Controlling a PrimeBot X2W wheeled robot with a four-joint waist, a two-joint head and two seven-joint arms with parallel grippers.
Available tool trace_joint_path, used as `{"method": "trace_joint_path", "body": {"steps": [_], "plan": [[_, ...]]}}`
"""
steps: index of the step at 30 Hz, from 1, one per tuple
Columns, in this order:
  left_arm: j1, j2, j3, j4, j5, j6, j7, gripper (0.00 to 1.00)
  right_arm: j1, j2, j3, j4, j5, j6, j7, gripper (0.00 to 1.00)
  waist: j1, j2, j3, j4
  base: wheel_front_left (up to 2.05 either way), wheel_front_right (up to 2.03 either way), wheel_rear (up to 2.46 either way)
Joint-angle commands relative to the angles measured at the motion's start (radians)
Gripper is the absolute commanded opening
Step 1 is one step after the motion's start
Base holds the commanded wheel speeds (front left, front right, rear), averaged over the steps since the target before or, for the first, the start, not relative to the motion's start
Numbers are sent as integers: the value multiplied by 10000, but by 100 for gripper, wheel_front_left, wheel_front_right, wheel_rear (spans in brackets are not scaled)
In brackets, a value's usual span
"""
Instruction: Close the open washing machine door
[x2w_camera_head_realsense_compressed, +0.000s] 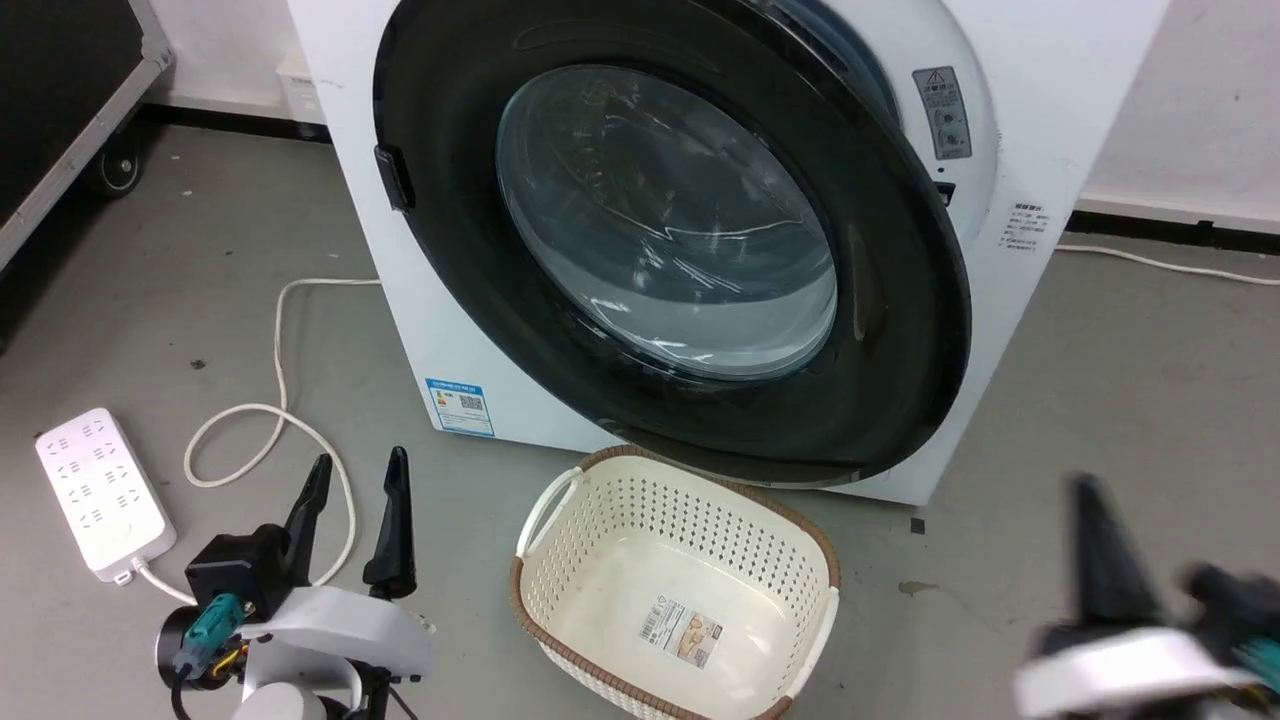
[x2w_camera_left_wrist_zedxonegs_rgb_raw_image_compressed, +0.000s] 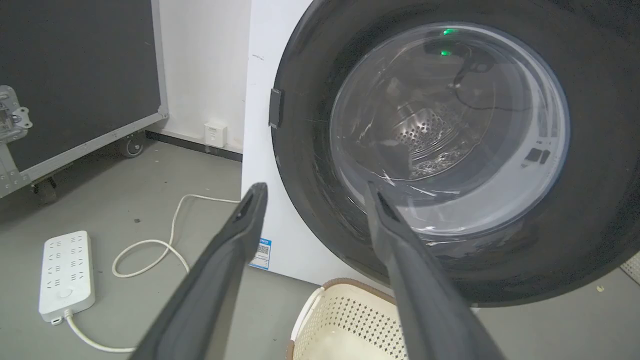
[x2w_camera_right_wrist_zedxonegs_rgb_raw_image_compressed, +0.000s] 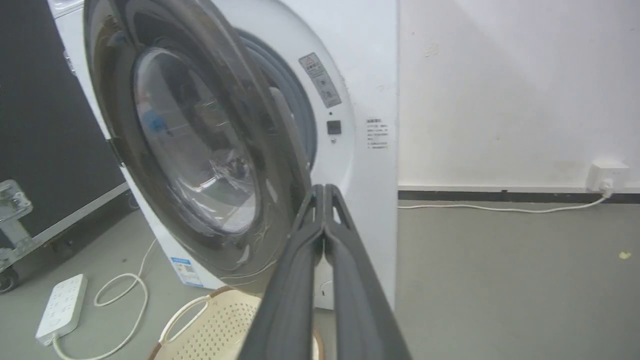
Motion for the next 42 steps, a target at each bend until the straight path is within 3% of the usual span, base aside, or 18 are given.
{"method": "trace_joint_path", "body": {"steps": [1,7,8,9,17,35,42], "plan": [[162,-48,68,-88,112,-56,-45,100,-363,17,360,148,-86,10,29,0,1,0,44,-7,0,0,0],[50,-337,182,-317,446,-181,-45,100,-2414,17,1550,2102,-403,10,391,0,1,0,438,195,0,0,0],[17,-381,201,-355,498,-206,-45,100,-2751,17,1538,2536,-442,10,383,0,1,0,517,231,0,0,0],[-120,-542,281,-462,630,-270,-45,100,-3668,17,1269,3738,-699,10,297,0,1,0,757,379,0,0,0],[-407,-816,541,-568,926,-536,-45,100,-5512,17,262,5731,-1133,10,7,0,1,0,1285,635,0,0,0],[-1299,-1456,851,-859,1605,-1184,-45,100,-8677,17,-3417,6250,-3758,10,-44,0,1,0,3045,1453,0,0,0],[-1467,-1624,1055,-988,1794,-1336,-45,100,-9489,17,-4404,6160,-4415,10,-44,0,1,0,3503,1632,0,0,0]]}}
